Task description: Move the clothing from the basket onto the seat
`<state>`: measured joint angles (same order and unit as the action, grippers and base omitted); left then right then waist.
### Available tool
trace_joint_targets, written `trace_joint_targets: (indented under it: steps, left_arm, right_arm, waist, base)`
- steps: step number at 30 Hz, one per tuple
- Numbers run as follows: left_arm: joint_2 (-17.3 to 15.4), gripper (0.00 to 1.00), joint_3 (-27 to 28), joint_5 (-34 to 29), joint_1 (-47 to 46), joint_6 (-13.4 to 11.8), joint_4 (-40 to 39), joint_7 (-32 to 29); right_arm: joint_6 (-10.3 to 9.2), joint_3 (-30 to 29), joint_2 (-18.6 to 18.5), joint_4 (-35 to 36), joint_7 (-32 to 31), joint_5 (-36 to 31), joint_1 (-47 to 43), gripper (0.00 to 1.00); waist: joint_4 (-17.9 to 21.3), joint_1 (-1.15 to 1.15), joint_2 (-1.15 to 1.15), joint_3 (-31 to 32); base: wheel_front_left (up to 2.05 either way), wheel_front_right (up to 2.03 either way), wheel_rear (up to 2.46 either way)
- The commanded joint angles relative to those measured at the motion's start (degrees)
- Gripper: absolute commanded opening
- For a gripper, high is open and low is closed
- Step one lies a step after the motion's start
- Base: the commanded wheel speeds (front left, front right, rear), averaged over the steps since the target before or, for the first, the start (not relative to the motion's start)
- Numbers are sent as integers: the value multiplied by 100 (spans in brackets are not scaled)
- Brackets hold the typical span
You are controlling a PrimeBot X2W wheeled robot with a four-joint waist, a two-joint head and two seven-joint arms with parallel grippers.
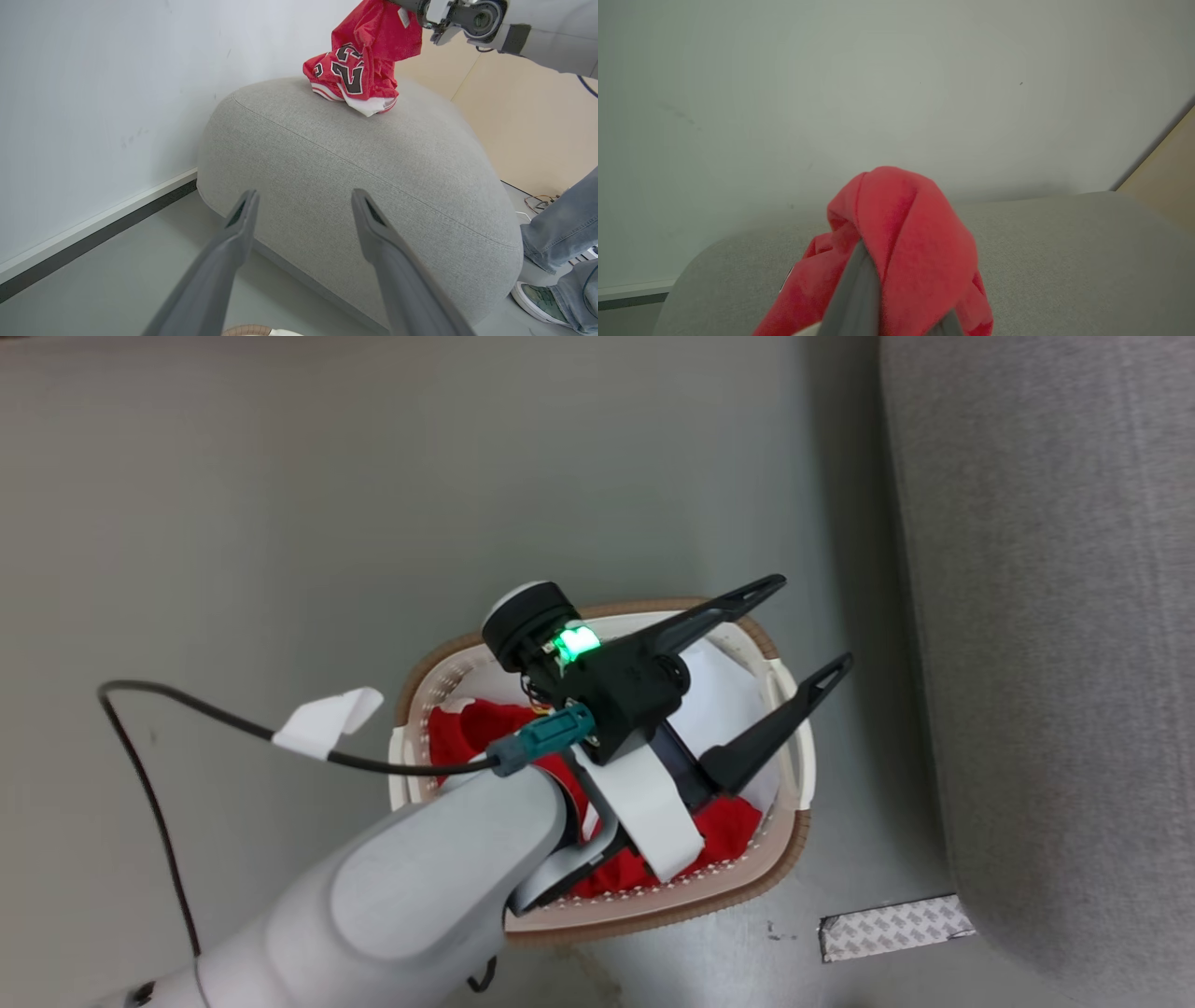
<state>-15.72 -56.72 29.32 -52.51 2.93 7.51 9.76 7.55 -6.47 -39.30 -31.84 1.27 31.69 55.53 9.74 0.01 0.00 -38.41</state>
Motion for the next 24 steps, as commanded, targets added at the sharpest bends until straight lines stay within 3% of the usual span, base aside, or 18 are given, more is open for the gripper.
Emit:
trace_joint_targets:
  steps: [1, 9, 10, 11, 12, 13, 24]
  left_arm:
    - [19, 100, -39, -54, -64, 25, 0, 65]
    - [131, 100, -133, 1, -35, 84, 217, 145]
    - [138, 100, -139, 20, -16, 84, 254, 156]
    - [137, 100, -135, 41, 1, 77, 285, 169]
    - [138, 100, -126, 60, 19, 62, 317, 180]
    - [138, 100, -117, 68, 36, 54, 346, 182]
    - [182, 100, 71, 320, 427, -22, 733, 445]
  right_arm:
    - [-12, 113, -30, -229, -147, -107, 137, 0]
    - [-13, 645, -60, -1452, -1257, -323, 209, 0]
    - [-12, 664, -43, -1531, -1323, -330, 240, 17]
    - [-12, 703, -25, -1581, -1362, -345, 257, 42]
    - [-12, 749, -7, -1606, -1386, -359, 261, 77]
    - [-12, 778, 2, -1633, -1413, -372, 278, 100]
    - [-12, 1496, 111, -1532, -2314, -504, 105, 100]
  waist:
    - [-148, -1, 0, -139]
    - [-251, -1, 0, -62]
    - [-256, -1, 0, -25]
    - [-254, -1, 0, 13]
    - [-244, -1, 0, 53]
    - [-229, -1, 0, 93]
    - [82, -1, 0, 1233]
  base:
    - [0, 0, 0]
    - [0, 0, 0]
    - [0, 0, 0]
    - [0, 0, 0]
    - [0, 0, 0]
    - [0, 0, 0]
    - [0, 0, 0]
